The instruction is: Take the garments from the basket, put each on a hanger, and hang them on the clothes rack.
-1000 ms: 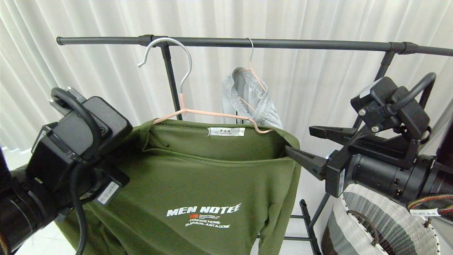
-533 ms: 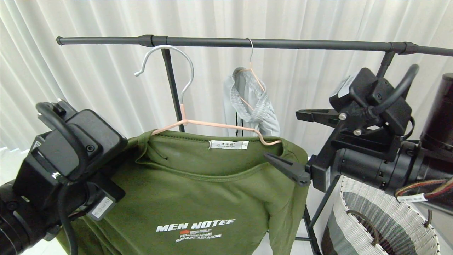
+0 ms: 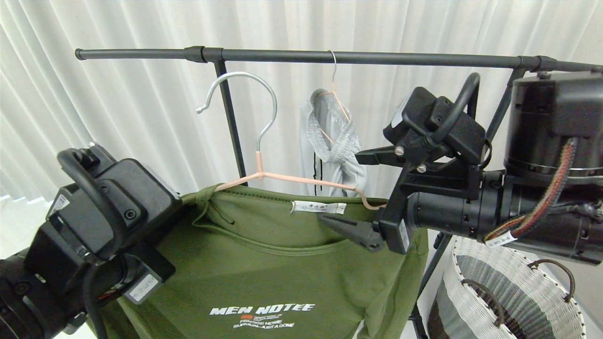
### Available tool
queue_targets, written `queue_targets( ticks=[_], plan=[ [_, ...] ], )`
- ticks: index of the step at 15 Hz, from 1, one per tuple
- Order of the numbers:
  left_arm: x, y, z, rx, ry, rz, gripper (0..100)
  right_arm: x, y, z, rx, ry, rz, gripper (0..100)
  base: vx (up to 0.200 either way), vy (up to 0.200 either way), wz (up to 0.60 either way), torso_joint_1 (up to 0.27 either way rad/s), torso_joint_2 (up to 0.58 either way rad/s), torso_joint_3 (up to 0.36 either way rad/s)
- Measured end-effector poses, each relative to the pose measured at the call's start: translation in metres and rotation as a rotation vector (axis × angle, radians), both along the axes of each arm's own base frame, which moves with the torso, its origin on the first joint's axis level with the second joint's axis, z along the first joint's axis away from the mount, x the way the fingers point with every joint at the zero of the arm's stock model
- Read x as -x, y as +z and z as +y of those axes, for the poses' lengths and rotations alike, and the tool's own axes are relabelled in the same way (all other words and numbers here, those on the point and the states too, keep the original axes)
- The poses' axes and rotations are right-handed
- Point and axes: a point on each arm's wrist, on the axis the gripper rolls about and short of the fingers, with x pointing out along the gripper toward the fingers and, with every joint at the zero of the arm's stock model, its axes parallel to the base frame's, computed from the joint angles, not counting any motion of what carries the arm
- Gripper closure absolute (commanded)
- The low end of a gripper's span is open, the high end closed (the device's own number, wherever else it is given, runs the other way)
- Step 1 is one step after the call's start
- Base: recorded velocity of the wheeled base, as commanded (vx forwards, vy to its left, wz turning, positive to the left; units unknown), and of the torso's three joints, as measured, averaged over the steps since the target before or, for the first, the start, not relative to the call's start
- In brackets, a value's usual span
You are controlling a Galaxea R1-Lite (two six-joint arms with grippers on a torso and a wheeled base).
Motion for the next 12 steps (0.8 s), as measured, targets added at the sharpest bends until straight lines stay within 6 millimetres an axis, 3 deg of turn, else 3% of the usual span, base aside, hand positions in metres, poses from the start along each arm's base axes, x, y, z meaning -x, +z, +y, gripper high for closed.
queue_targets(
  ticks=[10, 11, 12],
  plan=[
    [-0.008, 0.004, -0.014, 0.033, -0.021, -0.058, 100, -0.003, 0.001, 0.008, 0.052, 0.053, 0.052, 0, 0.000, 0.000, 0.00, 0.000, 0.00, 0.000],
    [-0.009, 0.004, -0.014, 0.033, -0.022, -0.057, 100, -0.003, 0.001, 0.008, 0.052, 0.053, 0.052, 100, 0.000, 0.000, 0.00, 0.000, 0.00, 0.000],
    [-0.009, 0.004, -0.014, 0.033, -0.024, -0.057, 100, -0.004, 0.001, 0.008, 0.052, 0.053, 0.052, 100, 0.000, 0.000, 0.00, 0.000, 0.00, 0.000]
  ],
)
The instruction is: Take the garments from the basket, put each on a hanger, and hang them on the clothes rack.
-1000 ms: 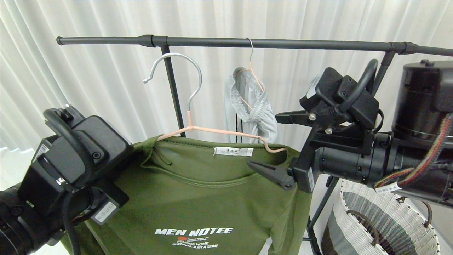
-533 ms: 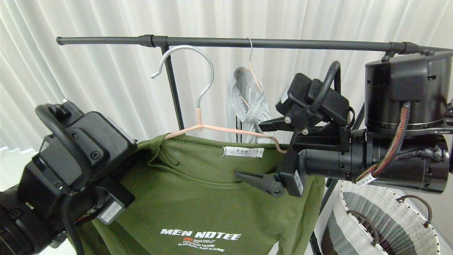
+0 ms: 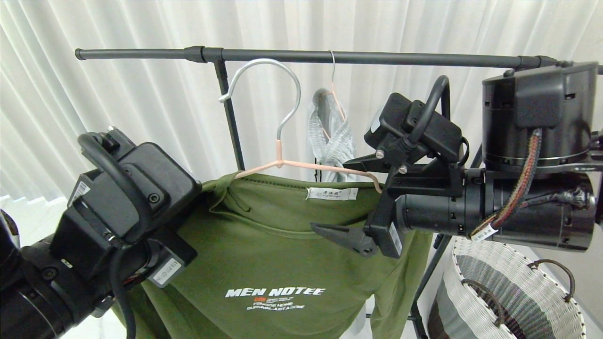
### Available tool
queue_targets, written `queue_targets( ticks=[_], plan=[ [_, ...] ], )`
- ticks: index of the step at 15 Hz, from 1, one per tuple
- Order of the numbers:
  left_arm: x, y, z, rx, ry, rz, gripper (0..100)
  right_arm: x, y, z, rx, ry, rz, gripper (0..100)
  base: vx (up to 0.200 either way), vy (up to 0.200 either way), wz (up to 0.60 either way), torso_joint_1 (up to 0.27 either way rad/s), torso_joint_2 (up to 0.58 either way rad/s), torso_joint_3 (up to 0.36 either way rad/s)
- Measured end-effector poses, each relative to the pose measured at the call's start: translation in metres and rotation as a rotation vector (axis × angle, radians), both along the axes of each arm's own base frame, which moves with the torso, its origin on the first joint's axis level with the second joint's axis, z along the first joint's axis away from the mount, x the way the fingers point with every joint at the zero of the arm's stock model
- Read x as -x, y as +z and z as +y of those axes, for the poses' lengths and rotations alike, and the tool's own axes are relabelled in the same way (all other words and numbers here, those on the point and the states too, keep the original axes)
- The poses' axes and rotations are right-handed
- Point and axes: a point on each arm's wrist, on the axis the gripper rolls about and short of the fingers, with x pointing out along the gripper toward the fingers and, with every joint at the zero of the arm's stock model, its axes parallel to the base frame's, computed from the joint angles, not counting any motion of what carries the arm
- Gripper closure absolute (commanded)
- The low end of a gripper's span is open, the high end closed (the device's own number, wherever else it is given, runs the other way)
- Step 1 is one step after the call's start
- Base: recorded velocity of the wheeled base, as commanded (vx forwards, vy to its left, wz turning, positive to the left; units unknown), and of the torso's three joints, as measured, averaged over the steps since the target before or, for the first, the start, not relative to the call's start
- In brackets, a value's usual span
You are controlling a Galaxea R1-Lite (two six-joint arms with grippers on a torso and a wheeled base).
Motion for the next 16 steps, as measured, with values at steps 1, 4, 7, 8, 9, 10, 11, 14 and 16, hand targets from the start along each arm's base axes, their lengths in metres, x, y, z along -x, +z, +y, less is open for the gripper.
queue_targets(
  ticks=[1, 4, 7, 8, 9, 10, 11, 14, 16],
  plan=[
    [0.000, 0.000, 0.000, -0.001, -0.002, 0.000, 100, 0.000, -0.001, 0.000, 0.001, 0.000, 0.001, 100, 0.000, 0.000, 0.00, 0.000, 0.00, 0.000],
    [0.003, 0.000, -0.002, -0.002, -0.020, 0.000, 100, -0.001, -0.002, -0.001, 0.004, -0.005, 0.002, 100, 0.000, 0.000, 0.00, 0.000, 0.00, 0.000],
    [0.004, -0.001, -0.003, -0.003, -0.029, 0.001, 100, -0.002, -0.001, 0.000, 0.002, -0.010, -0.002, 100, 0.000, 0.000, 0.00, 0.000, 0.00, 0.000],
    [0.004, -0.001, -0.003, -0.004, -0.030, 0.003, 100, -0.003, -0.001, 0.000, 0.001, -0.011, -0.003, 100, 0.000, 0.000, 0.00, 0.000, 0.00, 0.000],
    [0.004, -0.002, -0.004, -0.005, -0.033, 0.004, 100, -0.003, -0.001, 0.000, 0.002, -0.011, -0.004, 100, 0.000, 0.000, 0.00, 0.000, 0.00, 0.000],
    [0.004, -0.002, -0.004, -0.005, -0.034, 0.005, 100, -0.003, -0.001, 0.000, 0.004, -0.009, -0.013, 100, 0.000, 0.000, 0.00, 0.000, 0.00, 0.000],
    [0.005, -0.003, -0.004, -0.006, -0.035, 0.006, 0, -0.003, -0.001, 0.000, 0.010, -0.007, -0.023, 100, 0.000, 0.000, 0.00, 0.000, 0.00, 0.000],
    [0.005, -0.003, -0.004, 0.014, -0.039, 0.001, 0, -0.008, -0.001, -0.004, 0.038, -0.007, -0.082, 100, 0.000, 0.000, 0.00, 0.000, 0.00, 0.000],
    [0.005, -0.002, -0.002, 0.050, -0.032, -0.012, 0, -0.014, 0.003, -0.008, 0.030, -0.014, -0.143, 100, 0.000, 0.000, 0.00, 0.000, 0.00, 0.000]
  ],
)
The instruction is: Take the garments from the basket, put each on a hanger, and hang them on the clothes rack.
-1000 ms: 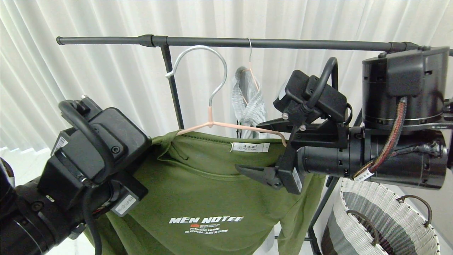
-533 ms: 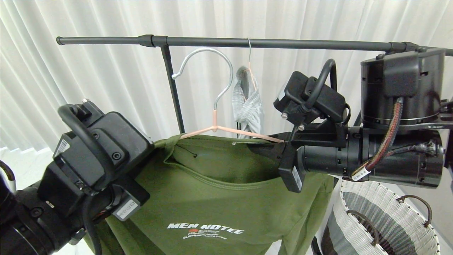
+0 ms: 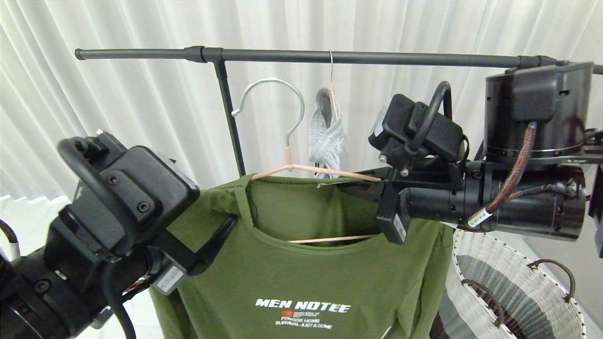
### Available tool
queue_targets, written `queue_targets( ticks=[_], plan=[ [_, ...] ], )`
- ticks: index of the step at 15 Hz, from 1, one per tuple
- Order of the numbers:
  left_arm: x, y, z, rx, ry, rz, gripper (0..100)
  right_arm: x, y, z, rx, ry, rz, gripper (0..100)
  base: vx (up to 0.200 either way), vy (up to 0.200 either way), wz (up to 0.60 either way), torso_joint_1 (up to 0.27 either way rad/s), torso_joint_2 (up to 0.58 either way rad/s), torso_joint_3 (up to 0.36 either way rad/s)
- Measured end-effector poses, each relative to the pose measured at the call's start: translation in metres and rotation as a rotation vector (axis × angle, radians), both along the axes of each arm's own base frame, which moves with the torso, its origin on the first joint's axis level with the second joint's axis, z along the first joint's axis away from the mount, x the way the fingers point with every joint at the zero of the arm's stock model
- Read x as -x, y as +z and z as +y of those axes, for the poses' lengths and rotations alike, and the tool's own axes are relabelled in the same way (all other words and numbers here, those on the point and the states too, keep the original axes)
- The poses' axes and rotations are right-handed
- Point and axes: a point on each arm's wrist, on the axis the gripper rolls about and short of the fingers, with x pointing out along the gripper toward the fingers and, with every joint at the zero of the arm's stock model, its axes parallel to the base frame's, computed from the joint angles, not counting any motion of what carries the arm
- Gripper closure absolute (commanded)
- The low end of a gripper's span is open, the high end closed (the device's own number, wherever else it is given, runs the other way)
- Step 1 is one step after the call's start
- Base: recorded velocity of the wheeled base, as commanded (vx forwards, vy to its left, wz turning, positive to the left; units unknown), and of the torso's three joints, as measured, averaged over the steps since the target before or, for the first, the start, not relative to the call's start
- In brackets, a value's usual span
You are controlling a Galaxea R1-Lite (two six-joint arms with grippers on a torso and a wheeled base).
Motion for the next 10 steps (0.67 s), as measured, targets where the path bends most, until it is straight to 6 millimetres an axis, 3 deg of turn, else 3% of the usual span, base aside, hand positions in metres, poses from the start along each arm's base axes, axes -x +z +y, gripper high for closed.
queue_targets(
  ticks=[5, 10],
  plan=[
    [0.004, -0.006, 0.014, 0.096, 0.049, 0.011, 0, -0.021, 0.010, -0.027, 0.026, -0.021, -0.148, 100, 0.000, 0.000, 0.00, 0.000, 0.00, 0.000],
    [0.010, -0.019, 0.033, 0.135, 0.110, 0.033, 0, -0.022, 0.014, -0.051, 0.029, -0.065, -0.172, 100, 0.000, 0.000, 0.00, 0.000, 0.00, 0.000]
  ],
)
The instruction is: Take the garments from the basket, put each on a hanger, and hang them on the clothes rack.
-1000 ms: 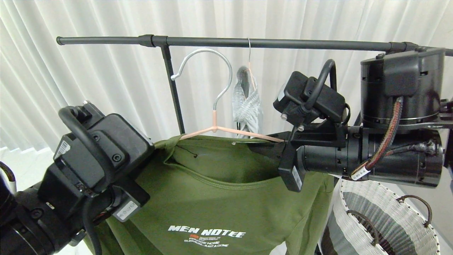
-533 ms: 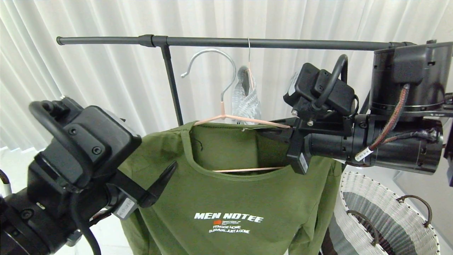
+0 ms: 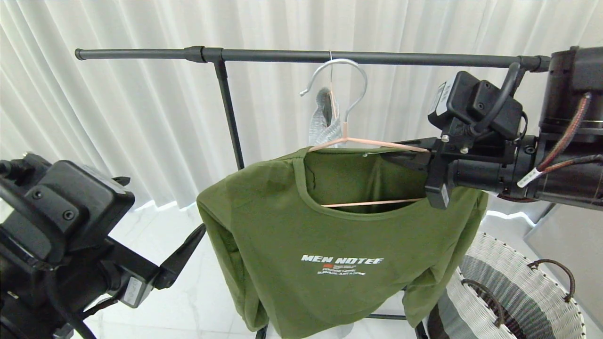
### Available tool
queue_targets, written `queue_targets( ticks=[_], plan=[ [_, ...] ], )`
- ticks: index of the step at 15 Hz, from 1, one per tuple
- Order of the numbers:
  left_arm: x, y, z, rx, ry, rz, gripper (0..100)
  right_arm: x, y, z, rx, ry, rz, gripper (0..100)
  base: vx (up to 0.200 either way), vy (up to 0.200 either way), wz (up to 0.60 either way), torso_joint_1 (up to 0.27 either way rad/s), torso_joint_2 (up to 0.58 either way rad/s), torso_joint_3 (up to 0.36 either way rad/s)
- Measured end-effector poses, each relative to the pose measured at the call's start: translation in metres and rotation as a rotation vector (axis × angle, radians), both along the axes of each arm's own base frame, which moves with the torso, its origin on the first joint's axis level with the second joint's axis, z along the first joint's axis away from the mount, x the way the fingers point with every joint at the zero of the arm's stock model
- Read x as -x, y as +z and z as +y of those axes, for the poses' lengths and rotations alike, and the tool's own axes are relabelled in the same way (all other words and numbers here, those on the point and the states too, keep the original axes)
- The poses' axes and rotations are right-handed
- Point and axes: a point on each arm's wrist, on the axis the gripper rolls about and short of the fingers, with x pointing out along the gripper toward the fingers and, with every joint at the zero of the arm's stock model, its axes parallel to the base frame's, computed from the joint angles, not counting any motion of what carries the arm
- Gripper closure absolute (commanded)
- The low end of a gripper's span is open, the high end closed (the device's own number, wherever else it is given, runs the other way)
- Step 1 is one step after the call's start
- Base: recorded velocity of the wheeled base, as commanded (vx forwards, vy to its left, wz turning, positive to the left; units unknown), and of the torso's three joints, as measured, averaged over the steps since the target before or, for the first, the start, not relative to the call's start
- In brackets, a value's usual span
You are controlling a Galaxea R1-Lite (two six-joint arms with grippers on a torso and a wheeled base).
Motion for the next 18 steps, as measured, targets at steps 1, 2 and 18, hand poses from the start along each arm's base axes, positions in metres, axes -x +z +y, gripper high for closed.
queue_targets(
  ticks=[1, 2, 18],
  plan=[
    [-0.001, -0.006, 0.006, -0.001, 0.033, 0.014, 0, 0.002, 0.002, -0.003, -0.006, -0.004, -0.005, 100, 0.000, 0.000, 0.00, 0.000, 0.00, 0.000],
    [-0.003, -0.012, 0.012, -0.001, 0.056, 0.031, 0, 0.005, 0.006, -0.006, -0.015, -0.005, -0.013, 100, 0.000, 0.000, 0.00, 0.000, 0.00, 0.000],
    [-0.027, -0.034, 0.022, 0.182, 0.083, 0.147, 100, 0.035, 0.022, -0.022, -0.029, 0.015, -0.029, 100, 0.000, 0.000, 0.00, 0.000, 0.00, 0.000]
  ],
)
